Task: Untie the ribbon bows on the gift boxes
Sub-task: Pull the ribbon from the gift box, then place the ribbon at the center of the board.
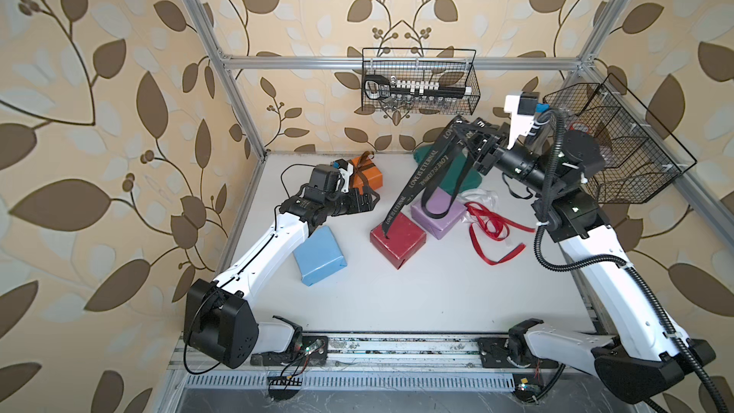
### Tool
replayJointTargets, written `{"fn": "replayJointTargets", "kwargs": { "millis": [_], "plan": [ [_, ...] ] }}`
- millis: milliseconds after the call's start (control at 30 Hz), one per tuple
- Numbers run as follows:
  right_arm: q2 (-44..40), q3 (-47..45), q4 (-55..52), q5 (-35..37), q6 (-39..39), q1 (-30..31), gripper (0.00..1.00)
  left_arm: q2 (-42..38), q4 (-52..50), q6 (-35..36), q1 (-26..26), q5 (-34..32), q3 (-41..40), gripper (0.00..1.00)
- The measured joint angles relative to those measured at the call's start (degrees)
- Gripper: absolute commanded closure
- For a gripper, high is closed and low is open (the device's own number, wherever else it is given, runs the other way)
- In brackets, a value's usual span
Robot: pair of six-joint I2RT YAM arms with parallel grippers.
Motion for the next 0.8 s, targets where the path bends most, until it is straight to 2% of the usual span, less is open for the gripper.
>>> {"fn": "replayJointTargets", "kwargs": {
  "millis": [200,400,600,800],
  "plan": [
    [-3.32,-0.63,-0.37,3.10,1.33,-12.90,1.00,0.50,-0.85,0.79,0.02,0.02,-0.02,0.01],
    [-3.98,-4.94,-0.94,7.32,2.73,-22.88,1.00,1.40,-1.20,1.79,0.37,0.26,-0.11,0.01],
    [-2.34,-15.26,-2.05,9.46,6.03,-29.03,1.00,1.60,-1.18,1.92,0.37,1.25,-0.13,0.01],
    [4.04,-19.76,-9.81,11.39,9.31,-30.32,1.00,1.62,-1.18,1.97,0.37,1.46,-0.24,0.01]
  ]
}}
